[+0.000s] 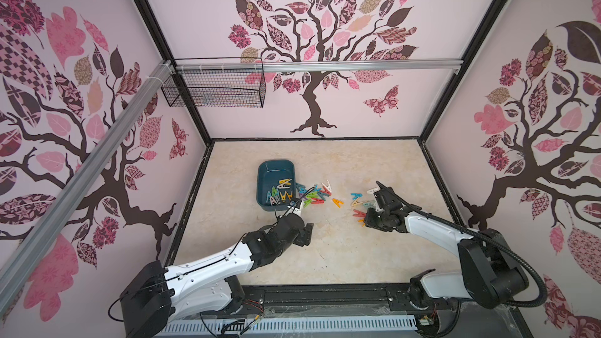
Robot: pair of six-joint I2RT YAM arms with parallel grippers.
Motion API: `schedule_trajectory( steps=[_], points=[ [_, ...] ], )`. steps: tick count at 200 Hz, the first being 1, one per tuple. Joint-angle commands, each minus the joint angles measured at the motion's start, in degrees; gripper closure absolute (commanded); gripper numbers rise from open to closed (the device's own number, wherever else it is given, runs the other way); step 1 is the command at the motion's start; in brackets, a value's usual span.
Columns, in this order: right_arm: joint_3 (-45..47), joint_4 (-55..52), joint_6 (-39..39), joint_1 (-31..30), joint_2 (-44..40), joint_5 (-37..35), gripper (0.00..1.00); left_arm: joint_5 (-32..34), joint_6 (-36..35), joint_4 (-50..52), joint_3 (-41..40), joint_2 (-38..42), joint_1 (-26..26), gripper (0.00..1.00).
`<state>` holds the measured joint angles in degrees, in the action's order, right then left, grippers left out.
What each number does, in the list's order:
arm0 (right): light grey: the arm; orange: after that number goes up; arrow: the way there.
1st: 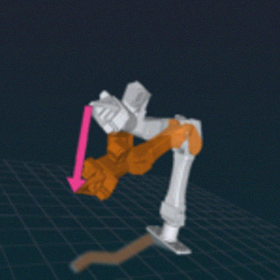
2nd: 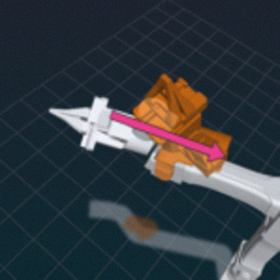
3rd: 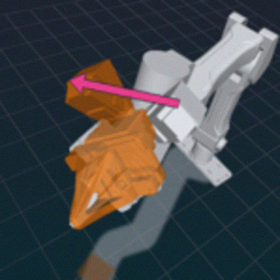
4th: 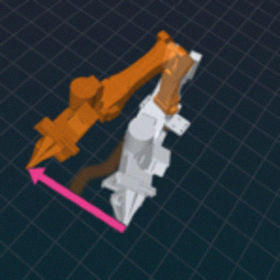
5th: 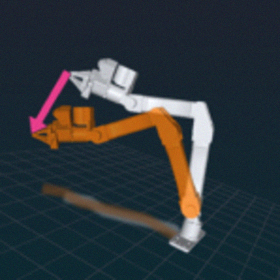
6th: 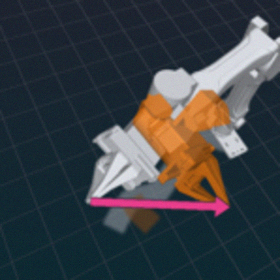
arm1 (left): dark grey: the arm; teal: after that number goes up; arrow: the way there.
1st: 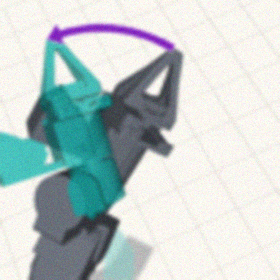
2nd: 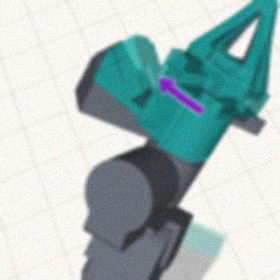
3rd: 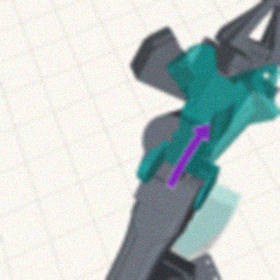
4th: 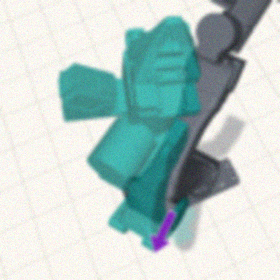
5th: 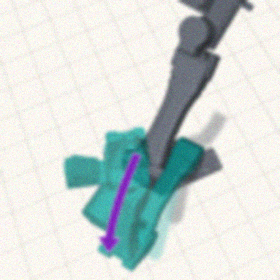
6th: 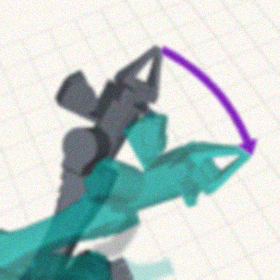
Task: Put the clothespins into the storage box
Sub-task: Pick up the clothespin from the center of the board.
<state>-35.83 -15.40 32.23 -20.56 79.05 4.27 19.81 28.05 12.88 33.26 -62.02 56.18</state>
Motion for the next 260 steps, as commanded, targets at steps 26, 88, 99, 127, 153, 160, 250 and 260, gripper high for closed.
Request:
schedule_trajectory(
  steps=[26,88,99,127,153,160,250,260],
  points=[
    [-2.6,3.5,2.4,-0.3,4.9,2.3,0.59,-0.8,-0.4,0.0,-1.1,-0.4,-0.2,0.18],
    [-3.5,3.4,1.2,-0.3,8.1,1.5,0.67,1.0,0.7,0.3,-3.1,1.6,-0.1,0.18],
    [-3.5,2.9,0.8,-0.5,8.3,0.5,0.67,1.4,0.9,0.0,-3.3,1.6,-0.1,0.18],
    [-5.1,0.4,-0.6,-2.9,9.5,-3.7,0.67,1.8,0.7,-0.1,-3.3,1.7,-0.2,0.18],
    [-6.2,-1.0,-1.2,-4.5,10.8,-6.4,0.66,2.2,1.0,0.1,-3.7,2.2,-0.2,0.18],
    [-6.2,-1.0,-1.4,-4.8,11.2,-6.8,0.66,2.3,1.2,0.1,-3.8,2.4,-0.2,0.18],
    [-8.0,-1.6,-2.3,-8.0,13.4,-7.9,0.75,4.1,2.1,1.3,-5.2,4.4,-0.3,0.18],
    [-8.2,-1.8,-2.3,-8.1,13.1,-7.2,0.77,4.3,2.1,1.7,-5.3,4.8,-0.3,0.17]
  ],
)
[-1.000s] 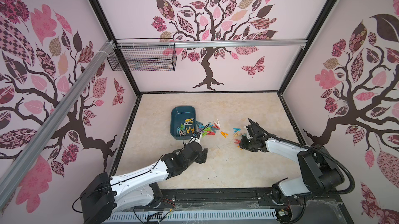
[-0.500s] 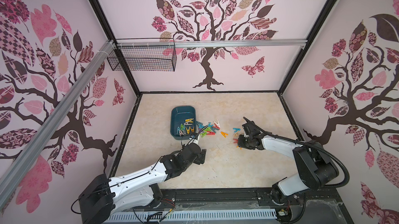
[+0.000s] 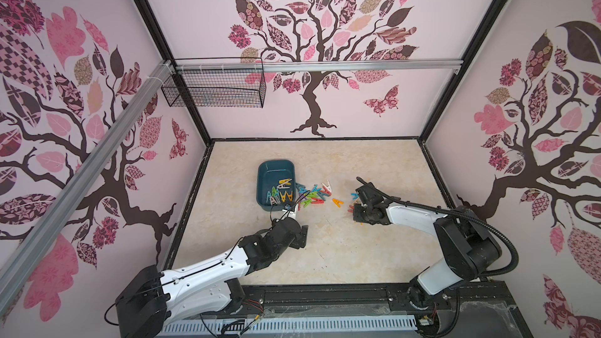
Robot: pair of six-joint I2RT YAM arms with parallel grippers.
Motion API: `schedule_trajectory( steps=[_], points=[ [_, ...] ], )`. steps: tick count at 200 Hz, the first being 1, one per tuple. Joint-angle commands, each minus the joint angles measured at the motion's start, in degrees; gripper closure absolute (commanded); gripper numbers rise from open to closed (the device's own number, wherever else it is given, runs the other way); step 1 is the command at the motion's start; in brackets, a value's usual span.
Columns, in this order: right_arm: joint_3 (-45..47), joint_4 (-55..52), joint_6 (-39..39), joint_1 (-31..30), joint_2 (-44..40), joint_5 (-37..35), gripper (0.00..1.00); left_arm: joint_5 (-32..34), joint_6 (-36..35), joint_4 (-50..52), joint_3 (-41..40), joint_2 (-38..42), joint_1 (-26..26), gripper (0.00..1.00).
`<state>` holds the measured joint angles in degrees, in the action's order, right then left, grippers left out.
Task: Put the clothespins into the storage box
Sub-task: Pick up the clothespin from the center of the board.
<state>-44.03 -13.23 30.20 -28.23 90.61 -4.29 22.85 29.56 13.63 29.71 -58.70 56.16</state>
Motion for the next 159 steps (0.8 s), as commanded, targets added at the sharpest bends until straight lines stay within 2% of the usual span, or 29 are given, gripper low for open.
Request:
schedule_trajectory(
  steps=[1,35,71,87,101,135,159],
  points=[
    [0.0,-4.0,-0.3,-0.4,1.5,1.4,0.77,1.3,0.6,0.9,-1.8,1.5,-0.3,0.17],
    [-0.8,-6.8,-0.6,-1.7,-1.3,1.6,0.8,1.6,1.2,3.5,-1.6,2.8,-2.1,0.17],
    [-1.8,-9.1,1.2,-5.0,-5.1,2.1,0.81,2.5,2.7,8.5,-1.1,8.7,-6.3,0.17],
    [-3.1,-8.1,3.0,-7.4,-5.2,3.9,0.82,3.4,4.2,11.5,-1.5,11.9,-9.1,0.17],
    [-4.9,-5.3,4.9,-9.7,-4.4,5.7,0.82,2.8,6.8,14.1,-2.2,14.8,-13.6,0.17],
    [-18.3,-2.0,6.6,-15.9,3.3,7.3,0.83,-4.1,12.4,19.0,-4.4,22.6,-26.9,0.18],
    [-29.9,-1.4,5.5,-19.2,10.4,8.2,0.84,-4.6,13.5,21.0,-4.3,25.0,-29.4,0.19]
  ],
)
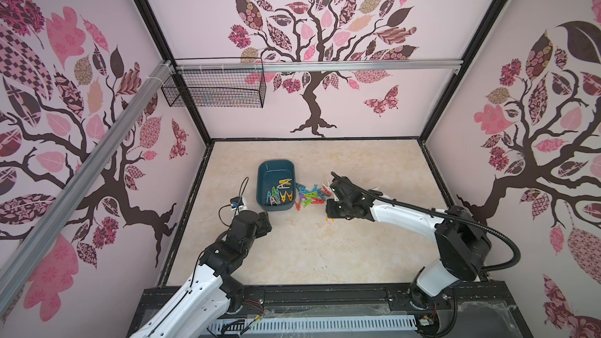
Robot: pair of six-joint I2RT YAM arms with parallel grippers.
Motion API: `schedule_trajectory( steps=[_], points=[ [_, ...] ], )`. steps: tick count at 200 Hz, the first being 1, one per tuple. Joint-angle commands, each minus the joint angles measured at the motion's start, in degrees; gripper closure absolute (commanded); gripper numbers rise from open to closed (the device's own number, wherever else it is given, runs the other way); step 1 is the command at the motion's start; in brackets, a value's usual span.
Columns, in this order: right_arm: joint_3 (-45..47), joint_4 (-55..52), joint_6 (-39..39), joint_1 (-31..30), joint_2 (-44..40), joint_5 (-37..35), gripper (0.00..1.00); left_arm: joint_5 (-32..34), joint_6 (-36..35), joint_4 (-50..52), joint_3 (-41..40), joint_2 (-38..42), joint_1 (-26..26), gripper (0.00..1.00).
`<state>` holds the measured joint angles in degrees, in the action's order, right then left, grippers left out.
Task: Put the clothespins into the storage box
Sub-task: Pick up the clothespin from the center of the board, then place the clothespin in the storage box.
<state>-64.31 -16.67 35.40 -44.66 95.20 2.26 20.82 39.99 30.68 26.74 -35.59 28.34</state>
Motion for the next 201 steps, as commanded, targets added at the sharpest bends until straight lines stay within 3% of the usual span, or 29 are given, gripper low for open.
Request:
schedule_trajectory(
  steps=[1,63,109,146,201],
  points=[
    [-10.2,2.1,0.2,-2.9,6.1,1.6,0.84,-2.6,3.1,3.9,-1.3,1.9,-1.6,0.19],
    [-33.7,1.5,-1.1,-5.0,24.8,3.6,0.84,-2.8,2.2,4.1,-1.8,3.2,-1.5,0.19],
    [-41.9,-1.0,-1.9,-5.1,30.2,4.4,0.79,-3.6,-0.1,2.5,-2.2,2.1,-1.1,0.2],
    [-43.0,-2.9,-3.4,-5.1,29.9,4.7,0.59,-3.3,-1.2,2.4,-2.1,1.9,-0.2,0.2],
    [-28.8,2.1,-4.1,-5.0,17.0,0.5,0.52,-0.9,-4.7,2.5,-0.3,-1.1,5.0,0.23]
  ],
)
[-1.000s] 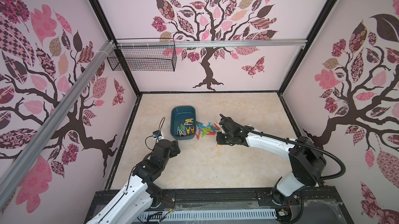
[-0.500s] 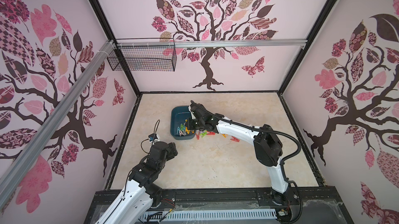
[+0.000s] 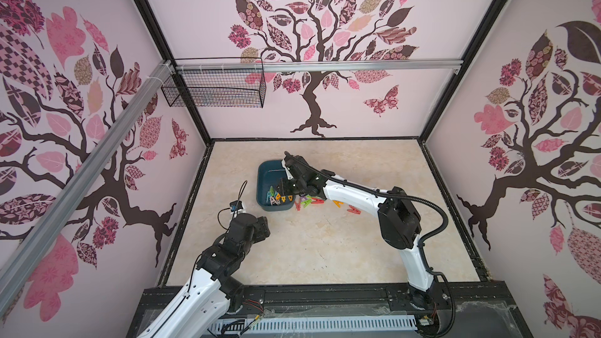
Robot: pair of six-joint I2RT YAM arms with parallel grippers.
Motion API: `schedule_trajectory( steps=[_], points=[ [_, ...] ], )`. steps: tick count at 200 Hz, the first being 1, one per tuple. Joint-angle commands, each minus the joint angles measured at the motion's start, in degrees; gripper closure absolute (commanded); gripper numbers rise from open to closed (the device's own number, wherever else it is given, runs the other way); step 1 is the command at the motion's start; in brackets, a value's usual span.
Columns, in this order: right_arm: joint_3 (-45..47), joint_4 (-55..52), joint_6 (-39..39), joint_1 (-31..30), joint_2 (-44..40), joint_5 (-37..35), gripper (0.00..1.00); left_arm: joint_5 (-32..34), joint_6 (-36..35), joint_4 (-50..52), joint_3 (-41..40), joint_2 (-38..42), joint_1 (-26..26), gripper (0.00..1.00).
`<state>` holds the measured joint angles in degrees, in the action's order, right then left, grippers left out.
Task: Put the clothespins into the storage box
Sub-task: Place the clothespin in the storage box, then move the clothespin to the center of the board.
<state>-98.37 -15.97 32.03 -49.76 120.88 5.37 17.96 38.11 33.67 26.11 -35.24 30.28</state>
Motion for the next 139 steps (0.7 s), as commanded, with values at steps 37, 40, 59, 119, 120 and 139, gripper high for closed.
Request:
schedule_trajectory(
  steps=[37,40,59,119,120,139],
  points=[
    [19.5,4.6,0.0,2.3,-19.2,-5.4,0.49,4.1,-4.9,-3.3,1.4,-4.0,8.0,0.23],
    [20.7,4.8,0.0,2.6,-20.1,-5.6,0.48,3.9,-5.0,-3.7,1.4,-4.3,8.1,0.23],
    [28.6,4.9,0.4,5.0,-25.7,-7.2,0.46,2.0,-6.1,-6.2,2.0,-6.8,8.5,0.23],
    [47.5,2.5,-2.6,18.4,-37.7,-9.5,0.43,3.9,-12.0,-15.2,6.8,-20.9,19.2,0.22],
    [47.6,2.4,-2.6,18.8,-37.8,-9.4,0.43,3.8,-12.1,-15.5,6.9,-21.3,19.4,0.22],
    [50.2,2.2,-3.4,22.2,-40.7,-9.7,0.42,1.1,-14.5,-20.2,9.6,-29.0,22.7,0.23]
  ],
)
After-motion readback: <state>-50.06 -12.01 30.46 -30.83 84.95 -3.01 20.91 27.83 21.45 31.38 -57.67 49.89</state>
